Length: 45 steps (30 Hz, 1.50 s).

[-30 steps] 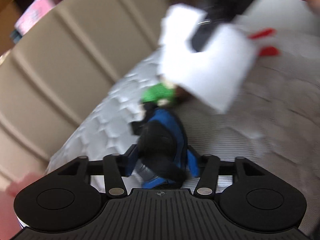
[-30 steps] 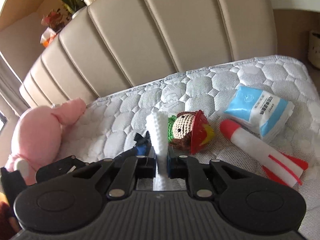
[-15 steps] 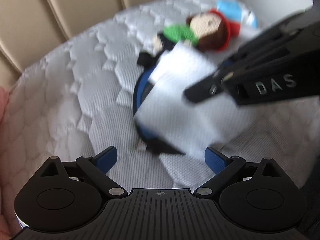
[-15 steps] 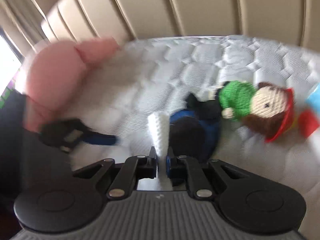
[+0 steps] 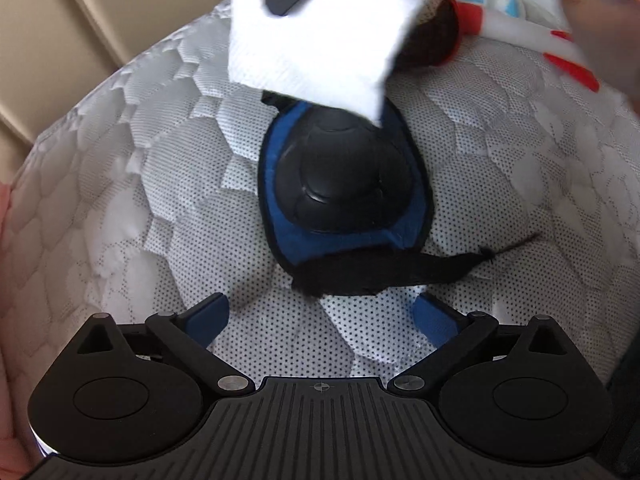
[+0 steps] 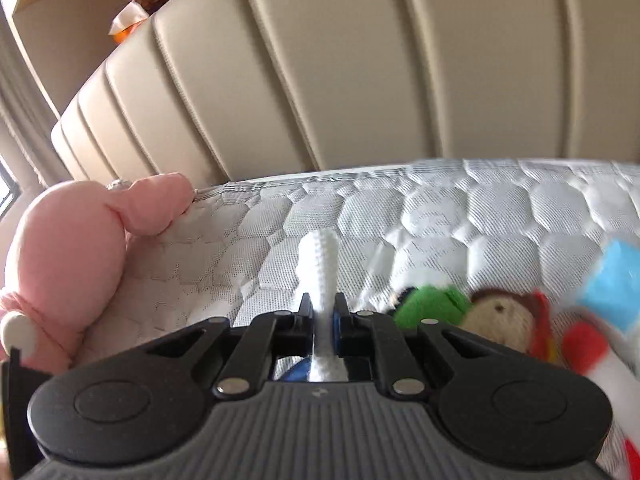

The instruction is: Clean container

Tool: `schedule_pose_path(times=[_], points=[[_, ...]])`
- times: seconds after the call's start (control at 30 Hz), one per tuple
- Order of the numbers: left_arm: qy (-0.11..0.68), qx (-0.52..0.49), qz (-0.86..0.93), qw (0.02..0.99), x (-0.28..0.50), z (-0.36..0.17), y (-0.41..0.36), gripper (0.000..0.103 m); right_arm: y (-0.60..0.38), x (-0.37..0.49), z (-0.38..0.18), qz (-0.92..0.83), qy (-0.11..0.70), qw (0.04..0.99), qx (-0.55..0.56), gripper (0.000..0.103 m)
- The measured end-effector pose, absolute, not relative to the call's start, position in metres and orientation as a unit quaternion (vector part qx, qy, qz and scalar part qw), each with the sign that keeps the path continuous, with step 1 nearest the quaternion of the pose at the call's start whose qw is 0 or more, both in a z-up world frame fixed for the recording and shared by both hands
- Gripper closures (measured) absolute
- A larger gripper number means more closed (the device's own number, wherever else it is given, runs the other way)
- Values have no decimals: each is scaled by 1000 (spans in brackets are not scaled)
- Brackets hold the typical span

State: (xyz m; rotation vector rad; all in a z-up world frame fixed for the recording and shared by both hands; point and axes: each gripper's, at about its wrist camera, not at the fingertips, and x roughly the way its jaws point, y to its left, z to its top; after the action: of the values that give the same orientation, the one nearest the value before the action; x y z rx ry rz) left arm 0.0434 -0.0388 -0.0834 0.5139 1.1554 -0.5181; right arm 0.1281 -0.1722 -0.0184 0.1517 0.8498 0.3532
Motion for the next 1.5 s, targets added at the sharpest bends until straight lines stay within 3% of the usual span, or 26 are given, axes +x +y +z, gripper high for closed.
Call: schedule_pose_path(times=[0.23, 0.47, 0.67, 0.87, 1.07, 1.3, 1.4, 1.5], points=[[538, 234, -240, 773, 45, -84, -39, 0, -185, 125, -55, 122, 478, 869, 21, 95], [534, 231, -225, 782, 49, -78, -30, 0, -178, 97, -30, 86, 422, 900, -63, 94], [533, 144, -92, 829, 73, -57, 29, 0, -169, 68, -35, 153, 482, 862, 25, 94], [539, 195, -62, 817, 71, -68, 35, 0, -145, 51, -34, 277, 504, 807, 134, 94], [537, 191, -81, 818, 74, -70, 33, 0, -127, 38, -53, 202, 546, 813, -26, 94], [543, 176, -129, 811, 70, -73, 20, 0, -145, 38, -26, 131, 484, 848, -173, 94], [555, 114, -182, 804, 70, -75, 14, 0, -159, 44, -16, 125, 464, 856, -192, 94], [564, 40, -233, 791, 72, -80, 6, 0, -188, 55, -10, 114, 454, 874, -130, 94]])
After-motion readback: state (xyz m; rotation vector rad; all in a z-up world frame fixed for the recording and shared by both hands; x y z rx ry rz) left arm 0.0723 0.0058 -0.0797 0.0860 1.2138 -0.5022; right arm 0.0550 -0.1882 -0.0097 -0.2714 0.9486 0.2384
